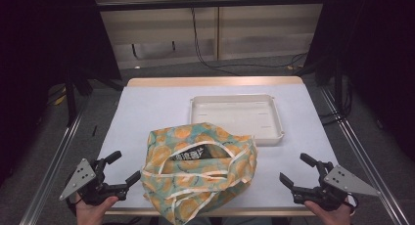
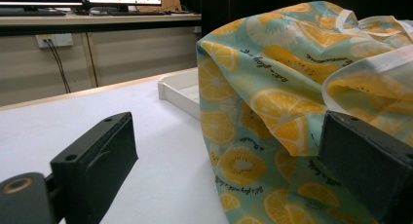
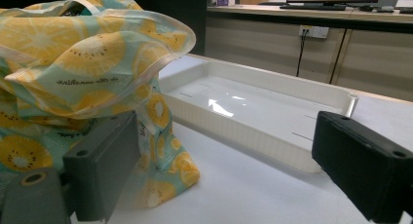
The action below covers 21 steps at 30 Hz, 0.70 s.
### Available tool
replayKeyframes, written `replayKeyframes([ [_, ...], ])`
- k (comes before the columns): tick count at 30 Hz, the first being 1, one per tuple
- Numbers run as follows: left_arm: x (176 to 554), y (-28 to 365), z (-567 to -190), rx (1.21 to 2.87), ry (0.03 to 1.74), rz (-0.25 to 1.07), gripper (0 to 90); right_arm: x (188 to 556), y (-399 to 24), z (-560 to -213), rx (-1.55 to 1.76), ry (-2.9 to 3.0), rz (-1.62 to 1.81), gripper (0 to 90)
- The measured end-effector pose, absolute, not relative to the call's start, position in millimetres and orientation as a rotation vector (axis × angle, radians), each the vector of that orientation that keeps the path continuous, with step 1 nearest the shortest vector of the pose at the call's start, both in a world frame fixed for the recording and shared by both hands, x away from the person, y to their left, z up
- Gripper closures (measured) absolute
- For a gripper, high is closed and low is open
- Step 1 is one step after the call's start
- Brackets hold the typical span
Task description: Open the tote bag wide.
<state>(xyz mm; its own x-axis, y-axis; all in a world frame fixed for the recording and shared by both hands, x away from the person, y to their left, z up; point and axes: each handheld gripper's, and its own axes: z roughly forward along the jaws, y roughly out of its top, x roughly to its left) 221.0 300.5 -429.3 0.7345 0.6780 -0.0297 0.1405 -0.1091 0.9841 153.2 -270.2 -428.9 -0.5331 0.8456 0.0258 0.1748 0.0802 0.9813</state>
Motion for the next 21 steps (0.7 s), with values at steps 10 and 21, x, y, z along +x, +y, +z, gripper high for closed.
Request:
replayKeyframes([
  [10,220,300,-429,1.658,0.679,0.502,13.1,153,-269,-428,1.008,1.812,1.517,17.7],
  [21,214,299,-424,1.693,0.621,0.484,23.6,158,-258,-423,0.987,1.898,1.556,32.2],
])
